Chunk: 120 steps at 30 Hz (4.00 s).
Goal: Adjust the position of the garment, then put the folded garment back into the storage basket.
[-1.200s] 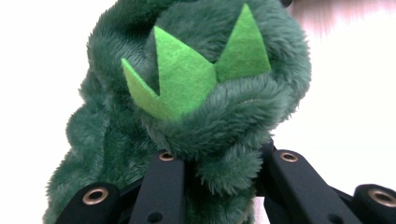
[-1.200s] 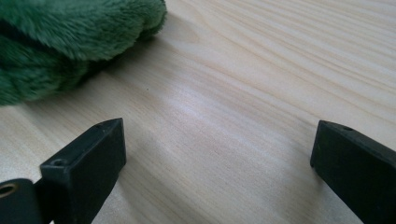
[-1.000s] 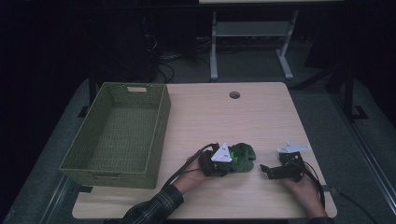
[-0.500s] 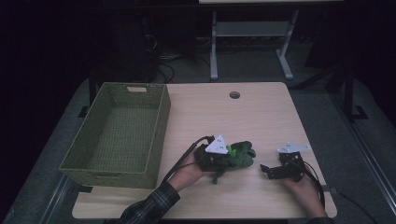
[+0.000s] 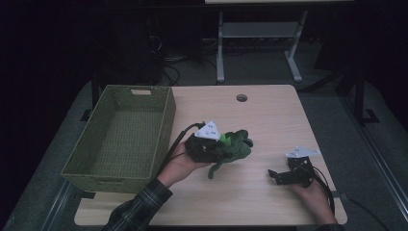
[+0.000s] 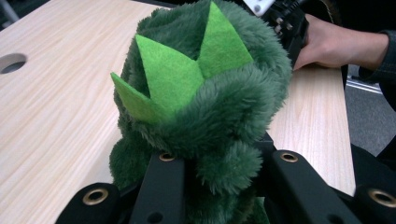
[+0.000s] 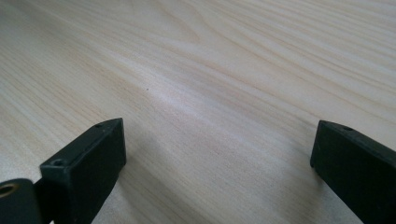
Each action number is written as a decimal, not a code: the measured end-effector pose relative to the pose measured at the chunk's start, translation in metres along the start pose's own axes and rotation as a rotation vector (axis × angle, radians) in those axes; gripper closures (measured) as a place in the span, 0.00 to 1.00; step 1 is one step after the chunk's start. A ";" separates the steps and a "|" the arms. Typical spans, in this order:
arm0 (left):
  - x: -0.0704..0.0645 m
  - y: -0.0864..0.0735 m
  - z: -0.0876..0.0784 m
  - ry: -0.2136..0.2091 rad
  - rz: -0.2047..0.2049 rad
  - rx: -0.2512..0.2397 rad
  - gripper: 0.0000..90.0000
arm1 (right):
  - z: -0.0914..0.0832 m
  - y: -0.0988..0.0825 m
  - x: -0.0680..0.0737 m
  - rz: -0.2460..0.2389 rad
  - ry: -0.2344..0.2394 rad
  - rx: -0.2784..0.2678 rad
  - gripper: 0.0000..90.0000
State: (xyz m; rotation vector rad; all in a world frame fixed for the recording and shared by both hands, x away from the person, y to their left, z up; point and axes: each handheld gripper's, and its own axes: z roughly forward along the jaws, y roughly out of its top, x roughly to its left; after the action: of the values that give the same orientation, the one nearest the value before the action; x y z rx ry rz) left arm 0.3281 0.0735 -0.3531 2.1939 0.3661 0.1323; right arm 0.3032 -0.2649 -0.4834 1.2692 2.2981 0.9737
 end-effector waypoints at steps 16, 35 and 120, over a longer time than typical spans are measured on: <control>0.040 0.001 -0.084 0.133 -0.086 -0.024 0.82 | 0.000 0.000 0.000 -0.002 0.000 0.000 0.04; 0.083 -0.053 -0.192 0.404 -0.228 -0.026 0.81 | 0.000 0.000 0.000 -0.001 0.000 -0.001 0.04; 0.032 -0.040 -0.072 0.275 -0.224 -0.049 0.16 | -0.001 -0.001 0.000 0.007 -0.008 -0.001 0.04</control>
State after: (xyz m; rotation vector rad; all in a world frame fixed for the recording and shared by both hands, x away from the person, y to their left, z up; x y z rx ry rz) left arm 0.3343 0.1611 -0.3421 2.0735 0.7512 0.3173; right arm 0.3019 -0.2654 -0.4834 1.2794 2.2886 0.9695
